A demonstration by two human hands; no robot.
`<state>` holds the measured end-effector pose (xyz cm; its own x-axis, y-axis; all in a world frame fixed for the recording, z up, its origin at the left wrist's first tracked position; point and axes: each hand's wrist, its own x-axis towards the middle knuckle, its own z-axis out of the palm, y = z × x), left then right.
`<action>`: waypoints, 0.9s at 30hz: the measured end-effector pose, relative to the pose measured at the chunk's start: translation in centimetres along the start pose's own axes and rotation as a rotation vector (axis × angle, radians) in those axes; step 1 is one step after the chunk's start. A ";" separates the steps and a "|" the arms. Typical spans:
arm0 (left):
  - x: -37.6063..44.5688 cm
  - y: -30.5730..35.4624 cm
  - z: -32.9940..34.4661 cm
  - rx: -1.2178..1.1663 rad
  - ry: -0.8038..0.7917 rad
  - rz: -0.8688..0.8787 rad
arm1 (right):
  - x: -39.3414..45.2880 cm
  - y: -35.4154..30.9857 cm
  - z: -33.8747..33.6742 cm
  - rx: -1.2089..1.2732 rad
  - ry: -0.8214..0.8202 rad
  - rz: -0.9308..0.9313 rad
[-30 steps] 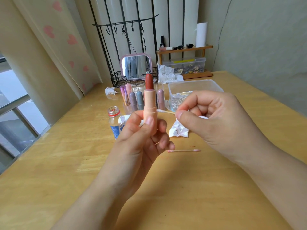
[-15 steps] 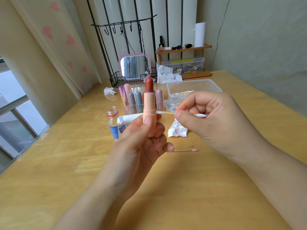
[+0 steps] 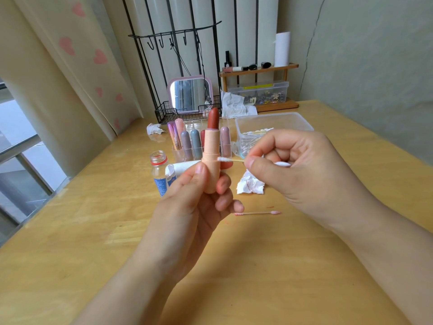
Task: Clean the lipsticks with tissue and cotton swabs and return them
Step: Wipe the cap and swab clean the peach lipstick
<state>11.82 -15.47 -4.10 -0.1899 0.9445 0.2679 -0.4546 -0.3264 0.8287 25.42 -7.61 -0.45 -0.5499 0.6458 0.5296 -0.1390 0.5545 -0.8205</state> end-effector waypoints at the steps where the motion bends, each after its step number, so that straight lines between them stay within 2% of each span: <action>1: 0.0 0.1 0.1 0.004 -0.003 -0.003 | 0.0 0.0 0.0 -0.002 -0.004 -0.008; 12: -0.2 0.1 0.1 0.032 -0.009 0.023 | 0.1 0.2 0.0 0.014 0.010 0.044; 23: -0.1 -0.3 0.4 0.035 0.044 0.012 | 0.1 0.1 0.3 0.007 -0.010 -0.012; 27: -0.3 -0.2 0.6 0.107 0.042 0.037 | 0.1 0.2 0.2 -0.002 -0.002 -0.011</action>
<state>12.50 -15.67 -4.03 -0.2421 0.9290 0.2799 -0.3513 -0.3528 0.8673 25.18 -7.57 -0.61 -0.5500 0.6385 0.5383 -0.1434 0.5628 -0.8141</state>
